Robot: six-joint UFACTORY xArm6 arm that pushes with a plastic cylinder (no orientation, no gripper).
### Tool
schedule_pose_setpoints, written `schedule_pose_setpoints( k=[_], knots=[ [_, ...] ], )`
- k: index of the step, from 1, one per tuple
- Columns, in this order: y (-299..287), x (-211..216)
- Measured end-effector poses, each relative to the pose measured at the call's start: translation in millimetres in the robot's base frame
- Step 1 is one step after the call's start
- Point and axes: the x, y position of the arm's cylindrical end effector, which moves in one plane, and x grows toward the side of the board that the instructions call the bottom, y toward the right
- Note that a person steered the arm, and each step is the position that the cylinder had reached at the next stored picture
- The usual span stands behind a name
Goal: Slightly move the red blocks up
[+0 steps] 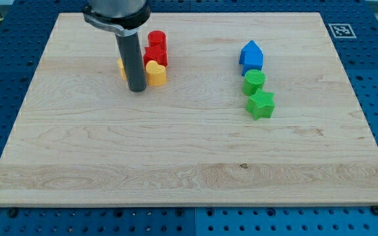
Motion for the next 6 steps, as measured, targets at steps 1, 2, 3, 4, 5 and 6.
schedule_pose_setpoints(
  k=[1, 2, 3, 4, 5, 6],
  knots=[
    [28.6, -0.2],
    [70.8, -3.0],
    [91.2, -17.1],
    [95.0, -18.4],
    [113.2, 10.2],
    [67.1, -2.1]
  ],
)
